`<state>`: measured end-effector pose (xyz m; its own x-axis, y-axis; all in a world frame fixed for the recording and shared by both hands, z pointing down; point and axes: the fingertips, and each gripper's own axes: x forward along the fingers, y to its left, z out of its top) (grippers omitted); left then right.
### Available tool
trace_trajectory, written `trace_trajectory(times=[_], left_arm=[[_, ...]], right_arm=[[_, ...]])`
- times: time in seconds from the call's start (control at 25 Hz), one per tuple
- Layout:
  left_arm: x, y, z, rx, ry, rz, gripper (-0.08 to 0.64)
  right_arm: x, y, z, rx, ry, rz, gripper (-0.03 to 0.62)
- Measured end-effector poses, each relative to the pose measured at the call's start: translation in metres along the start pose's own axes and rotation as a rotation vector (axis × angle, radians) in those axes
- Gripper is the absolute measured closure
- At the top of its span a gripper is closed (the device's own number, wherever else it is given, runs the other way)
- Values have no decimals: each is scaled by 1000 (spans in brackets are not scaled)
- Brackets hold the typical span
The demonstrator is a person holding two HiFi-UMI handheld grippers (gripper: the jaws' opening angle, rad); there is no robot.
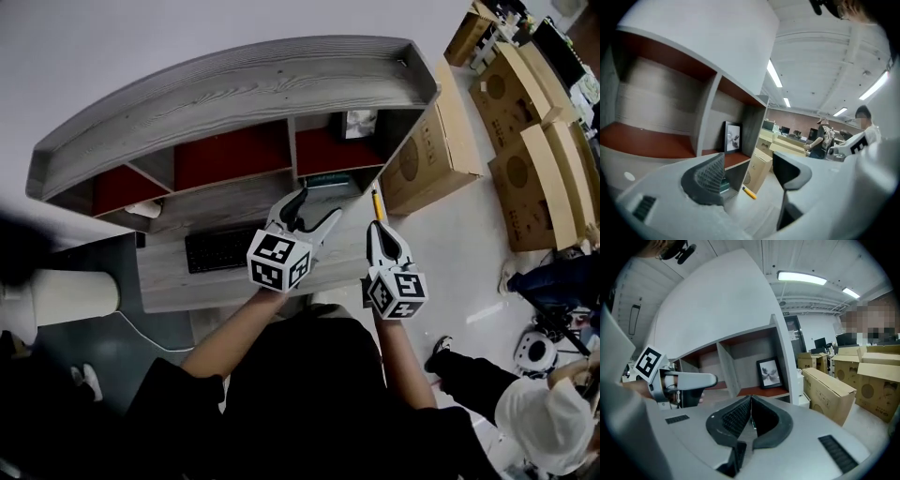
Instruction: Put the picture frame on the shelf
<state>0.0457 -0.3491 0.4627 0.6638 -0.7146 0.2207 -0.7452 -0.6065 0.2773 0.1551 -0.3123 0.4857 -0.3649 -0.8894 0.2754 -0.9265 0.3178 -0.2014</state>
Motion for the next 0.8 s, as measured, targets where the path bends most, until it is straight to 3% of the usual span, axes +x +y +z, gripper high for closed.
trace_trajectory(times=[0.12,0.52,0.8], left_arm=[[-50,12,-2,6,-31,48,244],[-223,77,-44,-83,-109,281,262],[-318,121,-48,-87,-210,451,468]], right_arm=[[1,30,0,-18,8,32,580],[5,148,-11,-108,34,181,580],[7,216,-18,-183,21,278,580]])
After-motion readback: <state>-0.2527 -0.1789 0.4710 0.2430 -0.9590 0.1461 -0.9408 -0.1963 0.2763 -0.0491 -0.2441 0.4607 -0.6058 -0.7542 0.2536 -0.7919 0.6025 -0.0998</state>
